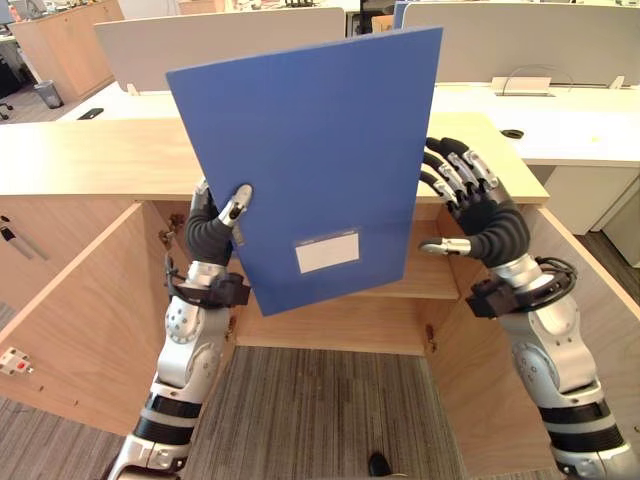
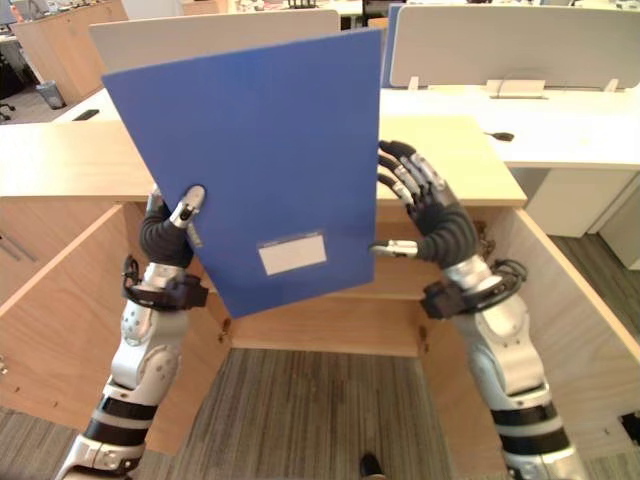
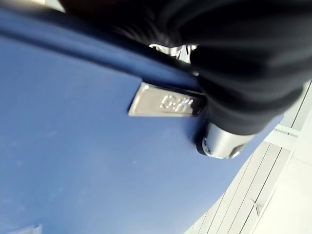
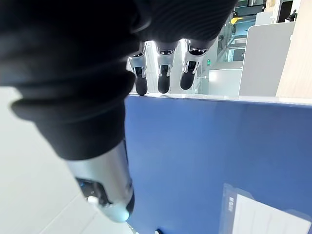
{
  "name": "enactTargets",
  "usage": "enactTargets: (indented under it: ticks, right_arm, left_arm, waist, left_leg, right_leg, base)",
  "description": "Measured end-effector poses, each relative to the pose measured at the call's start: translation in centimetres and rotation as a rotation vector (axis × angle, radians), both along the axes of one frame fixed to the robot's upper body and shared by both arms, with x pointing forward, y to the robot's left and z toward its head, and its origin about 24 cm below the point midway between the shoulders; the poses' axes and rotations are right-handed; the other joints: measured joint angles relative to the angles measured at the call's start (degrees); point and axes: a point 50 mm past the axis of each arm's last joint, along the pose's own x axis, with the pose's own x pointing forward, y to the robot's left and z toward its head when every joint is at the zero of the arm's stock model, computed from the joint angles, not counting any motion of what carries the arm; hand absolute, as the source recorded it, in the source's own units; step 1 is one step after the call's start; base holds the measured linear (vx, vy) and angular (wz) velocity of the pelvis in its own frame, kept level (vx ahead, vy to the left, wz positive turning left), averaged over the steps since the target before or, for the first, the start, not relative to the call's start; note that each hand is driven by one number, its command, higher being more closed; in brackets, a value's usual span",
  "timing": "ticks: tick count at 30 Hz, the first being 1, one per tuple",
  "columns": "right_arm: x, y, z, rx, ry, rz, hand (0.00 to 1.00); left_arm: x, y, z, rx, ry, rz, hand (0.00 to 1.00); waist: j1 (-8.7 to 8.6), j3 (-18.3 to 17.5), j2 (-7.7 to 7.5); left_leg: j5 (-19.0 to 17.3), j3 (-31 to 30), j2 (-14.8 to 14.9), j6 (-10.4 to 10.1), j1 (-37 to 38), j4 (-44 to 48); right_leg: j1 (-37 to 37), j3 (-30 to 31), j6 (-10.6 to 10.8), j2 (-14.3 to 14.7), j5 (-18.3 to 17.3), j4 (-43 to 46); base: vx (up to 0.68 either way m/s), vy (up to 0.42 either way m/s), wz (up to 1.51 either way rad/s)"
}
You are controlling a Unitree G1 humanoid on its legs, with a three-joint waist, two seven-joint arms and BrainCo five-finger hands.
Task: Walk over to the cabinet, pick up the folder, carry it to the office cabinet, place the folder inside the office cabinet, then close the office cabinet door
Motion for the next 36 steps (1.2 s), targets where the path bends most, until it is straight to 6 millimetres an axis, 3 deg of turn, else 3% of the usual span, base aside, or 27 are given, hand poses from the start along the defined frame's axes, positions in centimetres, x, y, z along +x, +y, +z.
enactTargets:
  ticks: [7,23,30,36]
  right_arm:
    - [1.7,1.0,0.5,-0.003,0.025,0.035,0.00]
    - [4.2,2.0,2.3,0.027,0.045,0.066,0.00]
    - [5.2,2.6,1.8,0.010,0.083,0.030,0.00]
    - [5.7,3.6,1.6,0.025,0.068,-0.029,0.00]
  left_arm:
    - [0.7,0.1,-0.1,-0.025,0.024,-0.008,1.00]
    - [1.3,0.0,0.5,-0.033,0.023,-0.020,1.00]
    - [1.6,0.0,-0.3,-0.012,0.069,-0.030,1.00]
    - [1.5,-1.0,-1.0,0.019,0.101,-0.077,1.00]
  waist:
    - [0.35,-0.39,-0.36]
    - [0.87,-0.84,-1.39]
    - [0.47,-1.04,-2.72]
    - [0.44,-0.75,-3.43]
  left_leg:
    - [0.86,-1.18,-0.02,0.46,-0.50,-0.55]
    - [2.94,-2.06,-1.39,0.88,-0.97,-2.66]
    - [3.04,-3.07,-0.87,0.50,-2.33,-1.77]
    - [2.92,-3.18,-0.32,0.19,-2.99,0.21]
  right_leg:
    - [0.29,-1.81,0.06,-0.11,2.22,-0.98]
    - [-0.23,-2.82,0.05,-1.41,2.88,-1.12]
    - [-0.16,-4.21,-0.20,-1.27,2.95,-2.61]
    - [0.03,-4.35,-1.29,-0.92,2.22,-2.89]
  base:
    - [0.00,-0.002,0.09]
    - [-0.02,0.006,0.03]
    - [-0.01,-0.013,0.06]
    - [0.00,0.003,-0.01]
